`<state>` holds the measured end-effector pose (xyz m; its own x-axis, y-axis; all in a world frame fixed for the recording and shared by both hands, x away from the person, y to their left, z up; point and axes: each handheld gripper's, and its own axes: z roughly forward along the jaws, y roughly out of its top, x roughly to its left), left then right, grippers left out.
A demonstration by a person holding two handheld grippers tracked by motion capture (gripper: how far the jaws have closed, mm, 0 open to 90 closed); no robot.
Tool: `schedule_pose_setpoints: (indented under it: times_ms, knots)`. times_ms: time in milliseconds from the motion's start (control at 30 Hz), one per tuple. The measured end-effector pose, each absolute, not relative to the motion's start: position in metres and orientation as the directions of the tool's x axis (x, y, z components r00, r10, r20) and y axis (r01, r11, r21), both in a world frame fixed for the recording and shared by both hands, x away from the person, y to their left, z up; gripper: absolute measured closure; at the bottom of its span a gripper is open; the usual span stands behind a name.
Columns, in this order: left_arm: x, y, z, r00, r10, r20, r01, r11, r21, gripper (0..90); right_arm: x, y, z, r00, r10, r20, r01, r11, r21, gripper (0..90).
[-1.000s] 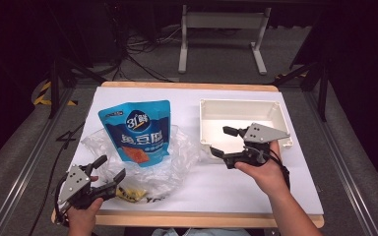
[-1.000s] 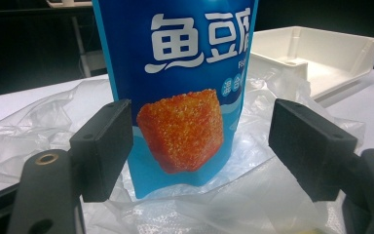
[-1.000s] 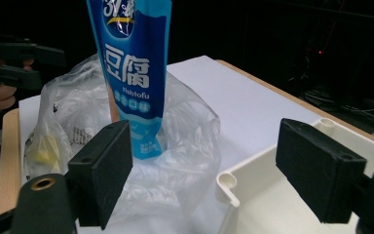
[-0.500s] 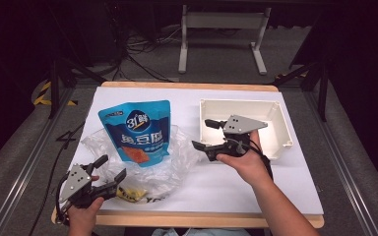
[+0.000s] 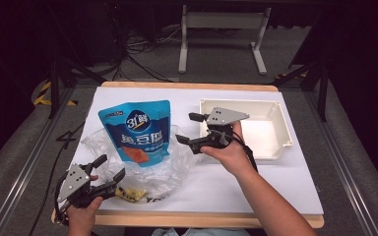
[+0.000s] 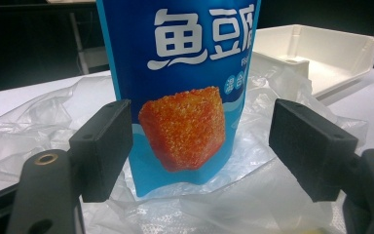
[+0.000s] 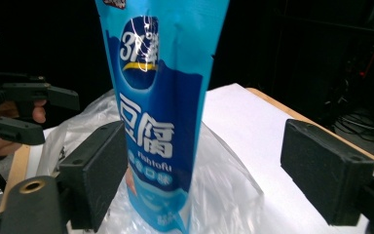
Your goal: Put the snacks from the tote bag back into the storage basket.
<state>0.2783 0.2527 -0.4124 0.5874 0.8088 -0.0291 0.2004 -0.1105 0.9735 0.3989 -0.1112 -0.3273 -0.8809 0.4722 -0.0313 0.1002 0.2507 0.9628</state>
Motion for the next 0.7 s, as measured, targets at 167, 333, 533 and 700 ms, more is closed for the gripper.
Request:
schedule_pose_setpoints:
  times_ms: [167,333,533,700]
  knots:
    - [0.278,0.253,-0.412,0.586,0.809,-0.036,0.204,-0.105,0.973,24.8,0.403,-0.097,-0.328,-0.897,0.441,-0.016,0.097,0.233,0.968,16.5]
    - [0.278,0.253,-0.412,0.587,0.809,-0.029,0.198,-0.109,0.974,24.8,0.409,-0.081,-0.332,-0.909,0.416,-0.017,0.091,0.236,0.967,15.9]
    - [0.279,0.254,-0.413,0.589,0.808,-0.037,0.205,-0.105,0.973,24.9,0.415,-0.064,-0.338,-0.927,0.374,-0.04,0.044,0.213,0.976,15.0]
    - [0.279,0.254,-0.412,0.59,0.807,-0.035,0.202,-0.105,0.974,24.8,0.421,-0.049,-0.345,-0.93,0.366,-0.036,0.047,0.216,0.975,14.8]
